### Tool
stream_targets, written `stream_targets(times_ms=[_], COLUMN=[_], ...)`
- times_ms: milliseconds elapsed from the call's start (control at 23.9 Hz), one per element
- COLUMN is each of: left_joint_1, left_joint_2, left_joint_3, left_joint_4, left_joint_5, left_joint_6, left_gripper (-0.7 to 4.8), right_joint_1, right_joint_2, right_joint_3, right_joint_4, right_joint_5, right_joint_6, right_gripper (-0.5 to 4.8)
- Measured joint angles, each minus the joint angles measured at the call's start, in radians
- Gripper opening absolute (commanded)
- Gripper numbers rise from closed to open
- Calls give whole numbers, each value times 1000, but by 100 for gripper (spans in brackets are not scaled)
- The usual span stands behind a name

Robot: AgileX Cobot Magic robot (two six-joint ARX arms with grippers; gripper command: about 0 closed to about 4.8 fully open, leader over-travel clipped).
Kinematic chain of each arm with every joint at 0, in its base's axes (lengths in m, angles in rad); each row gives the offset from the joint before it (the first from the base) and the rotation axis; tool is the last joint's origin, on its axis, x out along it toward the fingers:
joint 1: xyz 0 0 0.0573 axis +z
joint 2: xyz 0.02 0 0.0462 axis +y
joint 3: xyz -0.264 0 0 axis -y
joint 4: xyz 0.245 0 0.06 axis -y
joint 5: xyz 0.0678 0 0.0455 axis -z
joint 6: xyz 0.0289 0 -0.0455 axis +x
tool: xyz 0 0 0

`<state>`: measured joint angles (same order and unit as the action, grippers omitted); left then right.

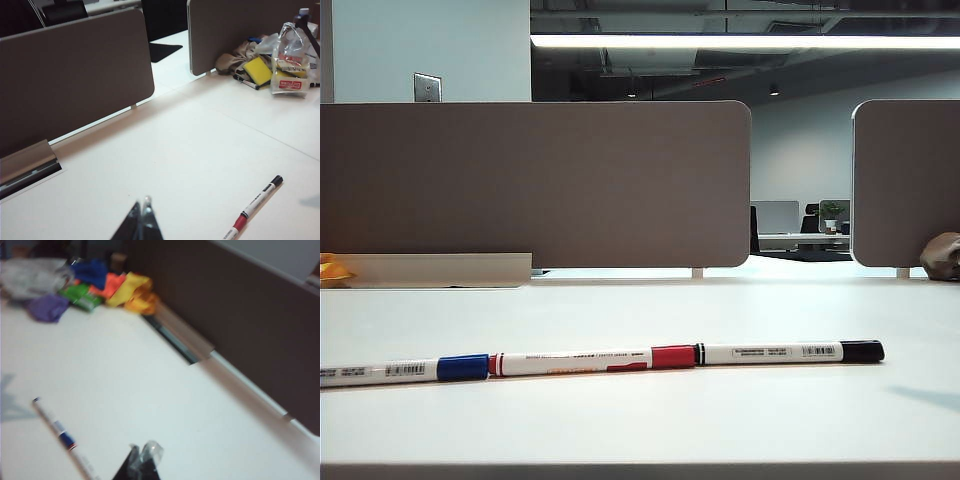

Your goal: Pick up the markers one by one and line them up horizontally in a straight line on the table.

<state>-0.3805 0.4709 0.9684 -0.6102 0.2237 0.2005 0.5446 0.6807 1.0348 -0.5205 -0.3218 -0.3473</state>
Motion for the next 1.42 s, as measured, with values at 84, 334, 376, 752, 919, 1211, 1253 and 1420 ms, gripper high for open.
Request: stream_targets(times_ms=[84,334,376,752,919,1211,1253,1420], left_joint_1=[0,0,0,0,0,0,0,0], left_joint_2=[-18,-15,-13,-13,-13,-13,-13,-8], left_joint_3=[-26,-45,-45,-45,-45,-45,-45,-48], left_joint_4=[2,-53,-53,-54,-55,-56,-55,99], left_joint_5=[0,-44,-45,-45,-44,-40,-33,-30], left_joint_6=[-12,-15,-15,-15,-15,-15,-15,-15], left_gripper=[-1,4,4,3,3,3,3,3], right_joint_1=[0,-1,-1,-1,-1,-1,-2,-2], right_joint_2=[-103,-305,-335,-449,-449,-447,-448,-447], right_joint_3=[-126,-264,-264,-264,-306,-432,-441,-494], right_joint_4=[103,110,86,59,94,315,322,320], right_joint_5=[46,102,103,119,214,432,438,438], right_joint_6=[12,14,14,41,61,225,227,227], right_gripper=[-5,0,0,0,0,0,0,0])
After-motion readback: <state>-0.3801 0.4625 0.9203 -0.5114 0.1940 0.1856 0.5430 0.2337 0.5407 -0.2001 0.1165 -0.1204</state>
